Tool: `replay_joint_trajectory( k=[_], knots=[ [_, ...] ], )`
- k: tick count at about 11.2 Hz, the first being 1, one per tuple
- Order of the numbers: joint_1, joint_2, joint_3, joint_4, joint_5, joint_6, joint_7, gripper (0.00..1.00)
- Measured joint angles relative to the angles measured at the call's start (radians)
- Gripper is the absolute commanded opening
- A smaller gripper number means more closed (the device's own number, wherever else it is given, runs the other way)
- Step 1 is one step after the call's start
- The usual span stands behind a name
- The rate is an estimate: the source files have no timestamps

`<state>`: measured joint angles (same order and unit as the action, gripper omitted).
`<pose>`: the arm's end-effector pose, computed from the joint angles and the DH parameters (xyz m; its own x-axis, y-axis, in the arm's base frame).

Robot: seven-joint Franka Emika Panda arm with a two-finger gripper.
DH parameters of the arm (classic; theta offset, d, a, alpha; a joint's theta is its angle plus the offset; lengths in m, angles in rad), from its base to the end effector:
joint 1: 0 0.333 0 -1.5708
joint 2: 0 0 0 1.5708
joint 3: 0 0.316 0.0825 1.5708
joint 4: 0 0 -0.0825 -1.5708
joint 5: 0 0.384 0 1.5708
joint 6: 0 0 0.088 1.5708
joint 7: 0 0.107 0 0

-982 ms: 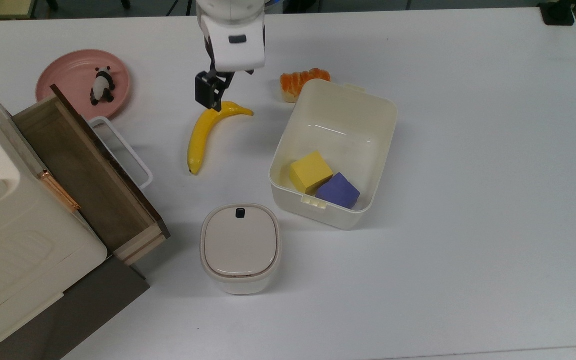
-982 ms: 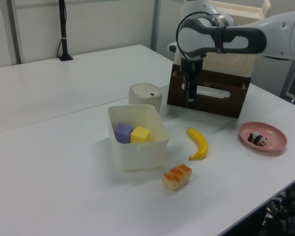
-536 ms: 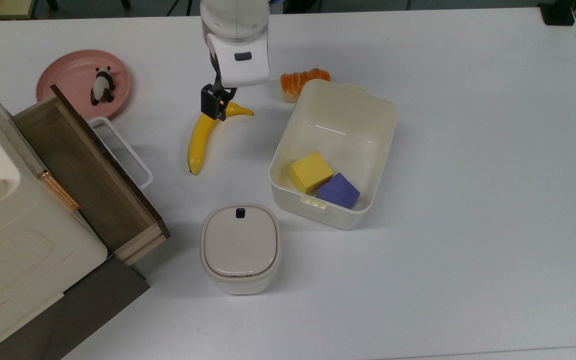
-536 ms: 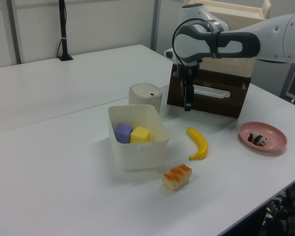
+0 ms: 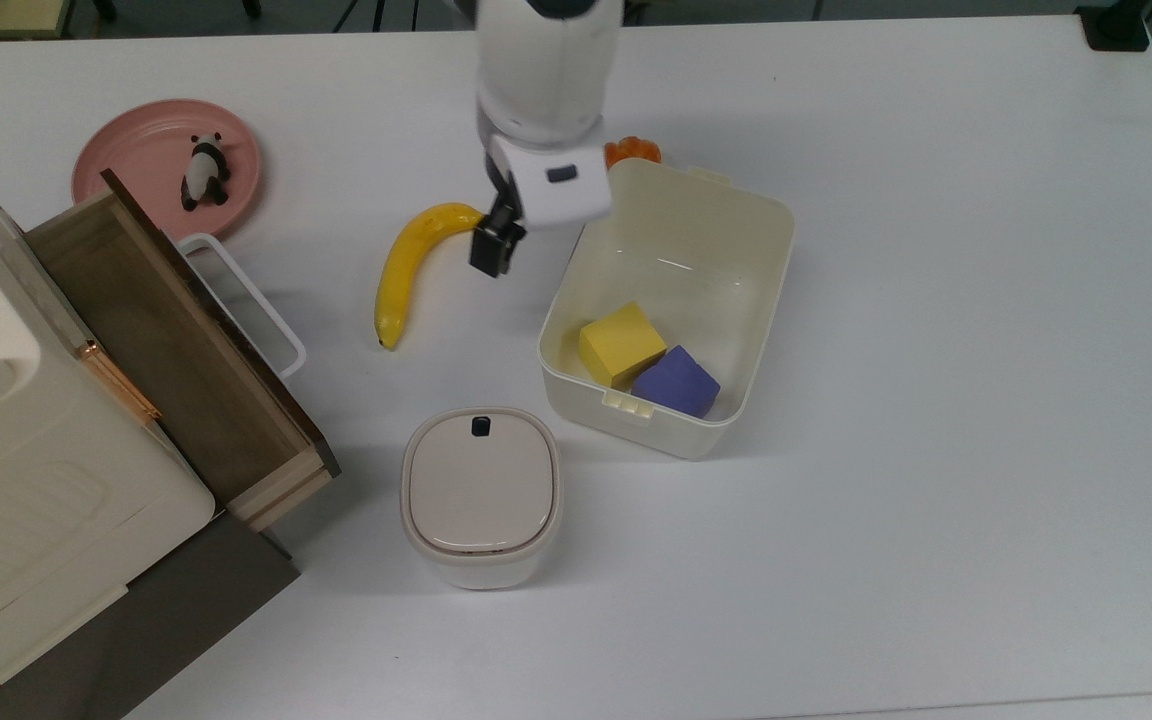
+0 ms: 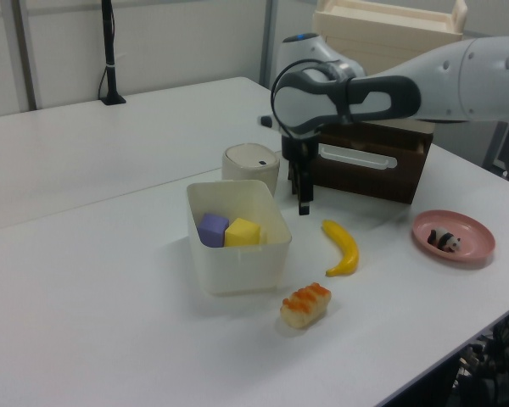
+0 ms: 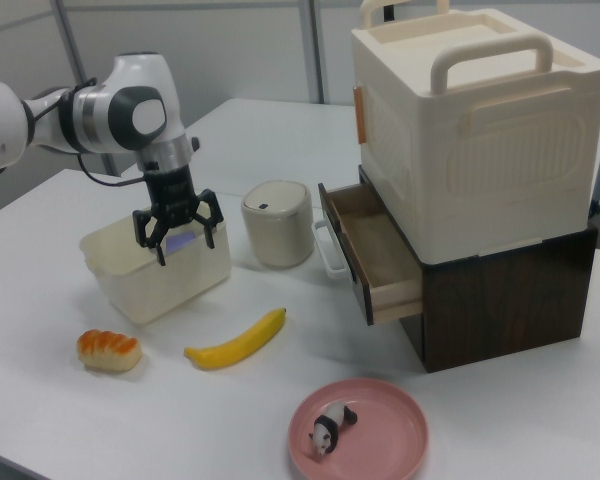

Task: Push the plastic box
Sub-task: 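Move the gripper down beside the box wall near the banana, then push the cream plastic box away from the banana with the gripper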

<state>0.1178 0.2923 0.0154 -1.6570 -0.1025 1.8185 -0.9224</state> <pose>0.6264 0.0746 0.4294 0.4565 0.8767 -0.1517 0.8823 -0.4680 -0.0500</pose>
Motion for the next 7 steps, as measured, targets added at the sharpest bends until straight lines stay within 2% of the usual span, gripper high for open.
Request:
replay_joint_trajectory(
  k=[2, 7],
  knots=[
    [0.024, 0.028, 0.000, 0.000, 0.000, 0.041, 0.000, 1.00],
    [0.026, 0.052, 0.000, 0.004, 0.000, 0.100, 0.000, 1.00]
  ],
)
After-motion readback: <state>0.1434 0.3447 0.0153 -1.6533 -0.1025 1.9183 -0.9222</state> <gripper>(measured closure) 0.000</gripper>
